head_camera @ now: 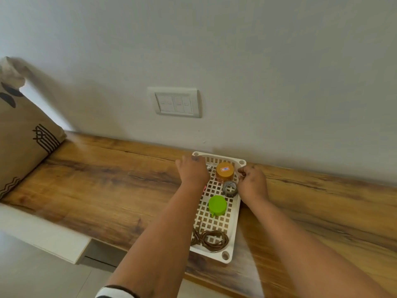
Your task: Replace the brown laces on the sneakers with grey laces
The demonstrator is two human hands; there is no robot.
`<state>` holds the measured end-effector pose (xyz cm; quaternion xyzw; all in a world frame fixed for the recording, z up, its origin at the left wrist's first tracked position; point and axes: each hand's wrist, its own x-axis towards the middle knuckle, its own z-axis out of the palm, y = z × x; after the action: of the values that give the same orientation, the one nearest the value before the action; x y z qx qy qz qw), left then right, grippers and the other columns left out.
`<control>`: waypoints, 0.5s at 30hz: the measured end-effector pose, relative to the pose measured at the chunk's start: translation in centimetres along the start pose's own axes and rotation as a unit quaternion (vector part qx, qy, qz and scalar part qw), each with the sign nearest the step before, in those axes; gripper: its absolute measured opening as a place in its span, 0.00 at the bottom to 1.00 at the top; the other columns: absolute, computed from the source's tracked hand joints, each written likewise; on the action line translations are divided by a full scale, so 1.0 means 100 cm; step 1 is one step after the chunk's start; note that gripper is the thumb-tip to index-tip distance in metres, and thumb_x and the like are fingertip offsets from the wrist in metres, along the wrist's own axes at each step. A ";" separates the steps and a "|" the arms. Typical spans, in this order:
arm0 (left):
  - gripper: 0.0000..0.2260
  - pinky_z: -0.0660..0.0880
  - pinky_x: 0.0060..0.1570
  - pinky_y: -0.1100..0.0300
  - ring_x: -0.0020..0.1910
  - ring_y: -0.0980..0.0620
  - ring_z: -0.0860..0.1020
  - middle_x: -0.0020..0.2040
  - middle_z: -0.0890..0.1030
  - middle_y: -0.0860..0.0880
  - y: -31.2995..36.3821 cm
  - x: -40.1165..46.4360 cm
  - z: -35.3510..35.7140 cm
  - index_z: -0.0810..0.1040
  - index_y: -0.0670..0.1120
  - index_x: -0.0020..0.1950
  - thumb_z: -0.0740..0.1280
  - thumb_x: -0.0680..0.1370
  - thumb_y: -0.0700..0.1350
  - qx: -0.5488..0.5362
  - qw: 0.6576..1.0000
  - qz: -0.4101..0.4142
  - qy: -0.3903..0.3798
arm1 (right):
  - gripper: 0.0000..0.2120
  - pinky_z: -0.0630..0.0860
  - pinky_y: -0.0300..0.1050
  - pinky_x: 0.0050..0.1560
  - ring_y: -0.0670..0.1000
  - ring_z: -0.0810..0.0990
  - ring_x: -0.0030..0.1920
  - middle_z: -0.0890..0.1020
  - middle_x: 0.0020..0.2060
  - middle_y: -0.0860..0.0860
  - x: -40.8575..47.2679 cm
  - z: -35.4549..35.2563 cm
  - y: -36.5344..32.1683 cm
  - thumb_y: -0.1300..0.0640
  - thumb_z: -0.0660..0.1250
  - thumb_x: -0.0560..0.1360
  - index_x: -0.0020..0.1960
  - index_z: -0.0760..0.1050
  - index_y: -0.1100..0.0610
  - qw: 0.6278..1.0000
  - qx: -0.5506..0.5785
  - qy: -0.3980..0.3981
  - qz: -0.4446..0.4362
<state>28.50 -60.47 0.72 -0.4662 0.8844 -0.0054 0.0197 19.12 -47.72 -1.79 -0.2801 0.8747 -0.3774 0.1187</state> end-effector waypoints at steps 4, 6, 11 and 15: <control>0.11 0.66 0.60 0.51 0.61 0.45 0.72 0.56 0.79 0.46 -0.006 -0.001 0.003 0.76 0.46 0.59 0.65 0.78 0.48 -0.026 1.000 -0.010 -0.003 | 0.16 0.67 0.39 0.51 0.56 0.74 0.59 0.73 0.60 0.56 0.000 -0.001 0.001 0.67 0.61 0.79 0.65 0.76 0.61 1.000 -0.008 -0.016 -0.008; 0.13 0.67 0.58 0.51 0.60 0.45 0.72 0.56 0.79 0.46 -0.008 0.000 0.003 0.76 0.46 0.59 0.65 0.78 0.49 -0.042 0.999 -0.013 -0.004 | 0.16 0.67 0.39 0.51 0.55 0.74 0.59 0.73 0.60 0.56 0.000 -0.001 0.000 0.67 0.61 0.79 0.65 0.76 0.61 1.000 -0.006 -0.019 -0.003; 0.18 0.67 0.58 0.51 0.60 0.46 0.73 0.56 0.80 0.47 -0.010 0.000 0.001 0.76 0.45 0.61 0.63 0.79 0.57 -0.025 1.000 0.007 0.003 | 0.16 0.68 0.40 0.50 0.54 0.73 0.57 0.73 0.59 0.55 -0.003 -0.002 0.000 0.68 0.61 0.78 0.63 0.77 0.59 0.999 0.002 -0.035 -0.003; 0.18 0.68 0.58 0.49 0.59 0.46 0.74 0.55 0.80 0.47 -0.018 -0.001 -0.003 0.75 0.48 0.61 0.60 0.80 0.59 -0.085 0.996 0.014 0.014 | 0.17 0.69 0.39 0.50 0.54 0.74 0.58 0.72 0.60 0.55 -0.009 -0.004 -0.001 0.69 0.64 0.76 0.62 0.76 0.57 0.999 0.045 -0.014 0.021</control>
<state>30.04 -61.44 1.08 -0.4540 0.8881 0.0635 -0.0323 19.76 -47.01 -1.40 -0.2612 0.8607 -0.4100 0.1515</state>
